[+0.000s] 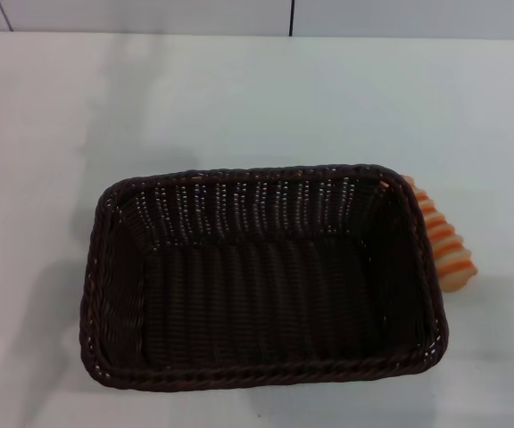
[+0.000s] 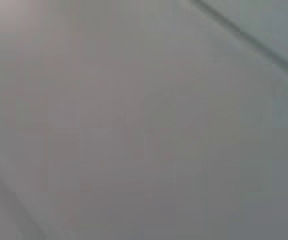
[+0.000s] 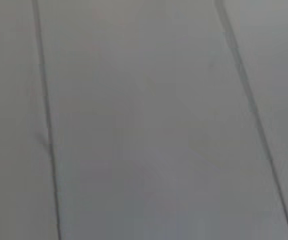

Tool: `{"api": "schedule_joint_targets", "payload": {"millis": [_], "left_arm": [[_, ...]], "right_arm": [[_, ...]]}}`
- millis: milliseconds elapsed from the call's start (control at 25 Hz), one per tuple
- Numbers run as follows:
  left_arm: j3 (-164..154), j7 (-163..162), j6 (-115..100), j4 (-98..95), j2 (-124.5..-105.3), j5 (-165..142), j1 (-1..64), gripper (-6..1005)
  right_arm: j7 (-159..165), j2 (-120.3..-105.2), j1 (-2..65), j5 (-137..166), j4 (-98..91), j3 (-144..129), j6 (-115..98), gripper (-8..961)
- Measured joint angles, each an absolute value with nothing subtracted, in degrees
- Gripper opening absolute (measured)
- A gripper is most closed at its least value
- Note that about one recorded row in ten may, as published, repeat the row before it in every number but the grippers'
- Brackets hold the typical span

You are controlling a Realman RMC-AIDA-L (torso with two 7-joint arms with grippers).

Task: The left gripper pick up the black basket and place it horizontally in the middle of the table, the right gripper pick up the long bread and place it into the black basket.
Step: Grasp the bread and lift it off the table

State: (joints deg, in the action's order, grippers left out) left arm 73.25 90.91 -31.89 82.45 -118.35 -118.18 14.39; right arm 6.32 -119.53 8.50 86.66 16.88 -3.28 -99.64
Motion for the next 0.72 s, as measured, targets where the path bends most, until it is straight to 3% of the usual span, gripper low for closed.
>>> {"api": "schedule_joint_targets", "payload": {"millis": [240,480,720], "left_arm": [[69.30,53.02,-66.81,62.73,-118.14,-141.11,12.08,719],[75.89,16.07,-72.36,44.75,-118.28,-147.00,12.24,716],[76.61,12.52,-71.80,36.84,-118.44,-147.02,13.65,714]], "right_arm": [[-2.64,-119.58,10.03,86.66,20.35,-4.33,-94.74,839],[-3.57,-119.59,10.60,86.59,22.17,-4.36,-90.36,839],[-3.67,-119.59,11.79,86.67,23.09,-4.69,-84.74,830]]}}
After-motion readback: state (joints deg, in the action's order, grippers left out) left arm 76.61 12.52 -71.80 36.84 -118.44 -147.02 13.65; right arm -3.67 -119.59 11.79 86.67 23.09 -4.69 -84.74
